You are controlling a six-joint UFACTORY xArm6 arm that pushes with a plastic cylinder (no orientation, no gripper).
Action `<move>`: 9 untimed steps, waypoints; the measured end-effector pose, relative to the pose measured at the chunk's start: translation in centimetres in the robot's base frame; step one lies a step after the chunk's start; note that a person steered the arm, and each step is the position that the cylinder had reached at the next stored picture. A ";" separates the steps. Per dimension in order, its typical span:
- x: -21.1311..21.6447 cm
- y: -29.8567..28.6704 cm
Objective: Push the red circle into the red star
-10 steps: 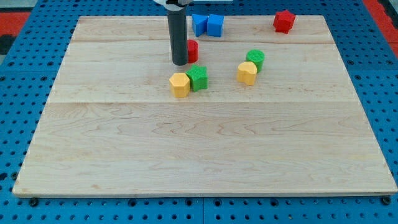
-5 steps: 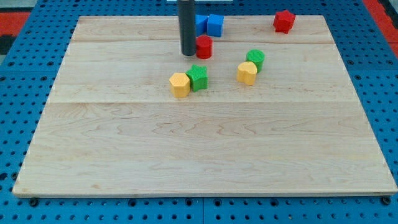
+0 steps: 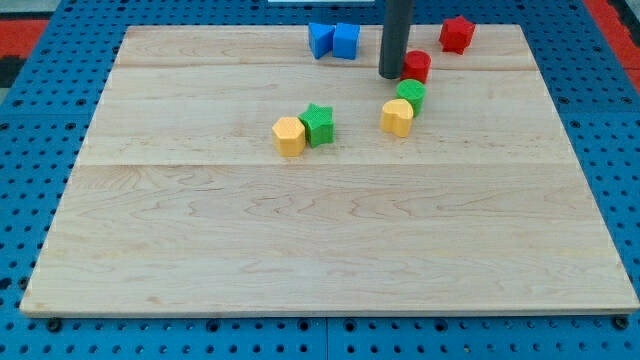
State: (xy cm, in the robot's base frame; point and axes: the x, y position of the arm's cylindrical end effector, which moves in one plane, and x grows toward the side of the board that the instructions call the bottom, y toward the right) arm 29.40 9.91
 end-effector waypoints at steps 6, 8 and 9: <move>0.4 10.0; 0.8 12.3; -1.2 12.3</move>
State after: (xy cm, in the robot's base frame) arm 28.15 22.24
